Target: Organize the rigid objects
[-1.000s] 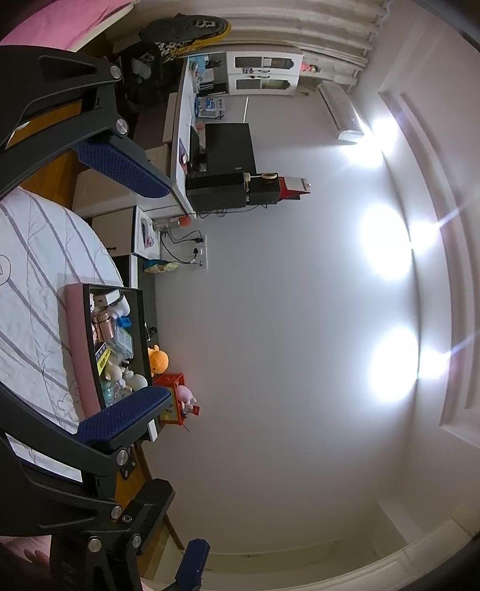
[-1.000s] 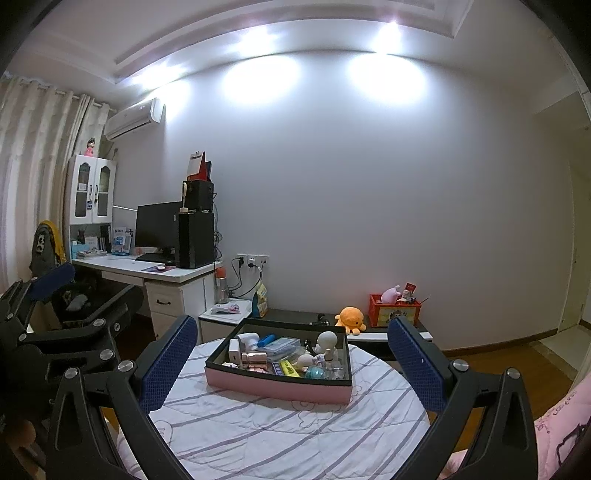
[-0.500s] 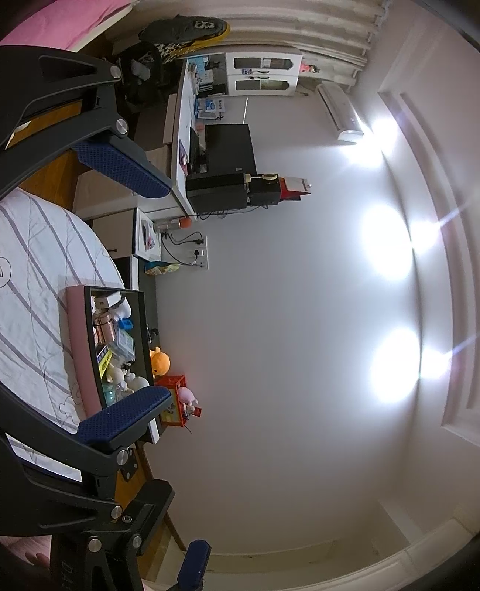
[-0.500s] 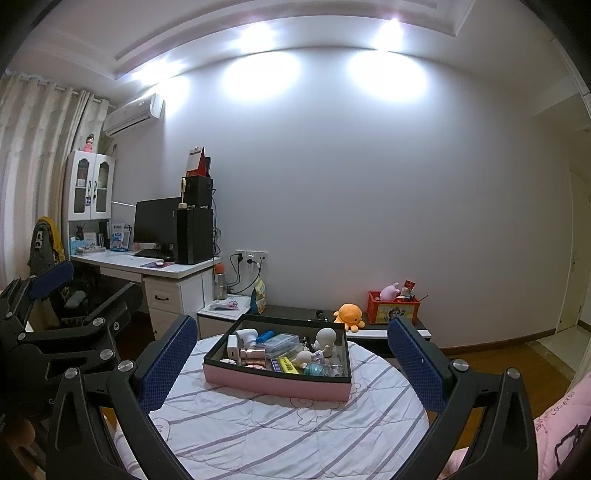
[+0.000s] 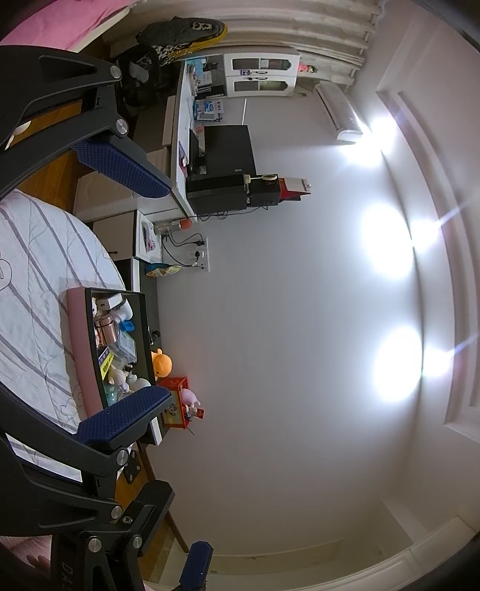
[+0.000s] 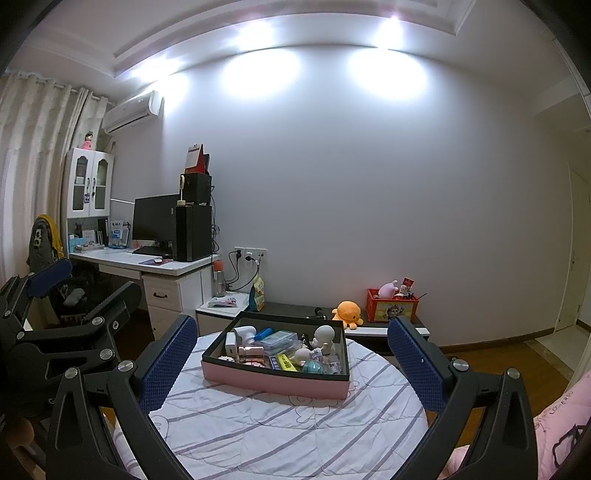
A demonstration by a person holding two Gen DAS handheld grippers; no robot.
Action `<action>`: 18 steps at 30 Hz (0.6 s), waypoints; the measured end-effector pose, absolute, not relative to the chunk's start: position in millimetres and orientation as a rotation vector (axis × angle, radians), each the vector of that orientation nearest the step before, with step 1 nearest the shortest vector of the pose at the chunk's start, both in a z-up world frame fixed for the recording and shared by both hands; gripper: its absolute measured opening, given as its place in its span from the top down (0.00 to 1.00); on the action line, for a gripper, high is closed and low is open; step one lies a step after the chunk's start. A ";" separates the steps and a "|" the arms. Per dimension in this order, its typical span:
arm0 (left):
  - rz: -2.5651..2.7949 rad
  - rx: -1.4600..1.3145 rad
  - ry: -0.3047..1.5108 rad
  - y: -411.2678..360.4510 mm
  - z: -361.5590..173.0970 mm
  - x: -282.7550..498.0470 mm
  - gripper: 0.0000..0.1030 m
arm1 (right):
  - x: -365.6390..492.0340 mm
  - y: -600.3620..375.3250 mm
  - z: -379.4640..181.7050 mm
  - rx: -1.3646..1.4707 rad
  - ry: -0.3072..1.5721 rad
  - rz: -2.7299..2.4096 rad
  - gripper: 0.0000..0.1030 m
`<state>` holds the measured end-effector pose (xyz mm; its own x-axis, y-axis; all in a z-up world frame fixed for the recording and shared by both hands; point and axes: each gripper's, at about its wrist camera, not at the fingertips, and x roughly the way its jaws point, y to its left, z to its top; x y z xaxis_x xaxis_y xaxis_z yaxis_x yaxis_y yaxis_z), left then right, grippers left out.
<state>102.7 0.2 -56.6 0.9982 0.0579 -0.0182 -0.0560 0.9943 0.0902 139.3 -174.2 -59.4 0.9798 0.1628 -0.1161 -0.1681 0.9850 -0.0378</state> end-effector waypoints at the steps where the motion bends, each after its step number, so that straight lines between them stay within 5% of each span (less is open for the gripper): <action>1: 0.058 0.092 0.023 0.9 -56.6 102.3 0.00 | 138.9 -174.2 -59.6 -0.049 0.114 0.165 0.00; 18: 0.069 0.132 0.102 -1.6 -14.5 107.9 0.00 | 147.3 -176.8 -26.2 -0.067 0.181 0.133 0.00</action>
<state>107.9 -1.6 -14.5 0.9924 0.0753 -0.0972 -0.0618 0.9890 0.1347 147.3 -176.8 -26.2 0.9748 0.1259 -0.1840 -0.1380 0.9889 -0.0547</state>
